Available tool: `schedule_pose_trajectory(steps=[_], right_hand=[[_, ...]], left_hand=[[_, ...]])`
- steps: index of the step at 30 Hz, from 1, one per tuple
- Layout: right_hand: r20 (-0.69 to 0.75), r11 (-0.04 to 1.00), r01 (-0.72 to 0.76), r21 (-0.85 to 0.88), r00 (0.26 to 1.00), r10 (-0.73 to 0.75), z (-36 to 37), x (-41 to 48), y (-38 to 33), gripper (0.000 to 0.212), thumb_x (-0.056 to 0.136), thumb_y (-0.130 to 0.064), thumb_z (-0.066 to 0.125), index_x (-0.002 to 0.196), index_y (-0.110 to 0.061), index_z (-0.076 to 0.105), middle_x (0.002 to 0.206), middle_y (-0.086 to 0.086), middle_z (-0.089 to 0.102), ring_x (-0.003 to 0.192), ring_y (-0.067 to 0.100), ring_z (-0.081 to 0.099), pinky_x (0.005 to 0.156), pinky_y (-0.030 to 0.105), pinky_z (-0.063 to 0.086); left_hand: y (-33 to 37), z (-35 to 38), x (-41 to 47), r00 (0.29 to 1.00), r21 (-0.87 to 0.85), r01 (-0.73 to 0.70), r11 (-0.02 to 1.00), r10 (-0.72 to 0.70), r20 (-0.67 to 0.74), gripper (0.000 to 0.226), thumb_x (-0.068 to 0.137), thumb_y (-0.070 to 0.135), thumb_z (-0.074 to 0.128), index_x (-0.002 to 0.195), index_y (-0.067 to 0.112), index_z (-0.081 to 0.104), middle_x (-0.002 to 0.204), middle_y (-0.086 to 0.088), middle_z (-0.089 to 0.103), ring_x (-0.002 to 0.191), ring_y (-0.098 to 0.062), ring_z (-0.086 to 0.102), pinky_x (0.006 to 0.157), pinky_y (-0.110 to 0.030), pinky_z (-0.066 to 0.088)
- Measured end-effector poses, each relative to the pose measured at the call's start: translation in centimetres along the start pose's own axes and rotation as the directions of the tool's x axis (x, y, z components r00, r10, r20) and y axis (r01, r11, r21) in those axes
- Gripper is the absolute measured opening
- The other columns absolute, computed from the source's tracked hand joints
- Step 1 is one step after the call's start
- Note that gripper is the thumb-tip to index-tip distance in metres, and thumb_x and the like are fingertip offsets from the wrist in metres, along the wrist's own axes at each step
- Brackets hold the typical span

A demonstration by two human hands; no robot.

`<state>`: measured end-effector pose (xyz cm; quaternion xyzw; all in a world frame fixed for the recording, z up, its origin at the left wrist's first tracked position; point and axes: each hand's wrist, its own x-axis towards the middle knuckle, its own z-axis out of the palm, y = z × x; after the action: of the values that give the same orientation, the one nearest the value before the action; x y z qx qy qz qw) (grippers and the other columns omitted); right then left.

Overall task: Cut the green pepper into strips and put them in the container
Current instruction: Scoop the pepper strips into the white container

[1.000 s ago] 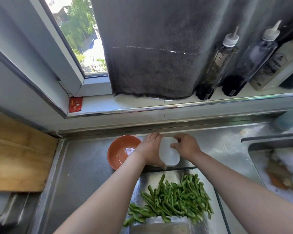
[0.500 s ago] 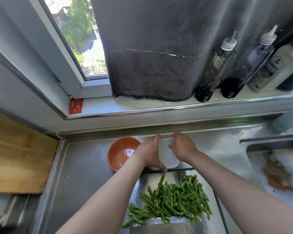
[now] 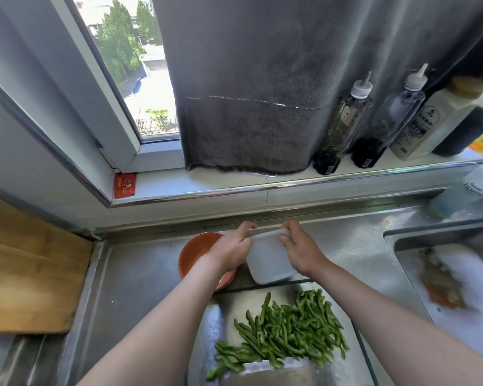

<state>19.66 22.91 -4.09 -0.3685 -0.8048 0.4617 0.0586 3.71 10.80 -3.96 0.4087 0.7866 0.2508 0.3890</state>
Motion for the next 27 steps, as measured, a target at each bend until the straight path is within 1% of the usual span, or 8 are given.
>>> schedule_pose_trajectory(steps=[7,9,12,15,19,22,25,27], right_hand=[[-0.293,0.992,0.092,0.082,0.954,-0.064,-2.1,-0.6,-0.8,0.004,0.106,-0.016,0.045,0.105,-0.018,0.041,0.087,-0.002,0.053,0.075,0.019,0.051,0.062,0.034,0.037],[-0.418,0.993,0.112,0.038,0.904,-0.086,-3.5,-0.7,-0.5,0.007,0.106,-0.018,0.046,0.112,-0.017,0.046,0.092,0.0,0.059,0.078,0.022,0.055,0.06,0.034,0.037],[-0.48,0.96,0.151,-0.235,0.841,-0.249,-5.0,-0.4,1.3,0.028,0.103,-0.014,0.051,0.129,-0.015,0.06,0.104,0.005,0.072,0.085,0.027,0.066,0.071,0.035,0.05],[-0.396,0.845,0.202,-0.495,0.813,-0.426,-5.1,0.1,5.3,0.042,0.091,0.006,0.062,0.127,-0.013,0.071,0.119,0.009,0.073,0.103,0.029,0.072,0.091,0.038,0.057],[-0.03,0.762,0.105,-0.639,0.987,-0.161,-4.1,-0.1,8.7,0.061,0.097,0.003,0.049,0.149,-0.028,0.048,0.154,0.003,0.048,0.143,0.027,0.043,0.118,0.044,0.031],[0.156,0.644,0.136,-0.753,0.987,-0.026,-3.6,0.1,9.3,0.075,0.096,0.006,0.045,0.159,-0.03,0.026,0.167,-0.001,0.023,0.153,0.022,0.021,0.124,0.045,0.014],[0.223,0.677,0.151,-0.72,0.975,0.02,-3.0,0.3,9.9,0.078,0.096,0.006,0.047,0.161,-0.026,0.017,0.17,0.002,0.009,0.156,0.024,0.007,0.125,0.048,0.007],[0.267,0.706,0.161,-0.689,0.963,0.041,-3.0,0.1,10.2,0.08,0.096,0.006,0.047,0.162,-0.024,0.014,0.17,0.002,0.003,0.156,0.023,0.003,0.124,0.048,0.006]], left_hand=[[-0.2,0.7,0.6,0.995,-0.071,0.023,0.997,-0.029,-0.096,0.041,0.102,0.04,0.035,0.142,0.034,0.041,0.14,-0.011,0.055,0.127,-0.029,0.05,0.103,-0.042,0.041],[0.3,1.2,0.9,0.992,0.089,0.005,0.996,0.007,-0.129,0.05,0.099,0.042,0.043,0.148,0.031,0.038,0.146,-0.011,0.049,0.133,-0.028,0.045,0.109,-0.04,0.038],[1.4,2.7,1.4,0.995,0.443,-0.091,0.892,0.094,0.015,0.099,0.079,0.066,0.065,0.157,0.023,0.02,0.164,-0.004,0.016,0.149,-0.025,0.016,0.121,-0.042,0.02],[1.7,5.0,2.0,0.987,0.582,-0.148,0.799,0.087,0.132,0.128,0.068,0.071,0.072,0.158,0.017,0.0,0.166,-0.005,-0.001,0.152,-0.025,0.003,0.123,-0.042,0.009],[1.6,5.7,2.7,0.984,0.6,-0.18,0.78,0.138,0.117,0.12,0.072,0.056,0.077,0.158,0.015,0.004,0.165,-0.005,0.01,0.151,-0.023,0.009,0.123,-0.035,0.008],[1.1,5.1,3.0,0.977,0.616,-0.211,0.759,0.148,0.152,0.123,0.068,0.052,0.082,0.158,0.017,0.006,0.165,-0.002,0.009,0.151,-0.02,0.008,0.123,-0.032,0.006],[0.7,5.5,2.5,0.981,0.624,-0.193,0.757,0.171,0.095,0.12,0.069,0.059,0.078,0.158,0.018,0.008,0.166,-0.001,0.005,0.152,-0.018,0.001,0.123,-0.033,0.002],[0.8,6.3,1.7,0.981,0.567,-0.147,0.81,0.191,-0.018,0.103,0.08,0.06,0.067,0.158,0.021,0.012,0.166,0.0,0.002,0.152,-0.016,-0.003,0.123,-0.034,0.001]])
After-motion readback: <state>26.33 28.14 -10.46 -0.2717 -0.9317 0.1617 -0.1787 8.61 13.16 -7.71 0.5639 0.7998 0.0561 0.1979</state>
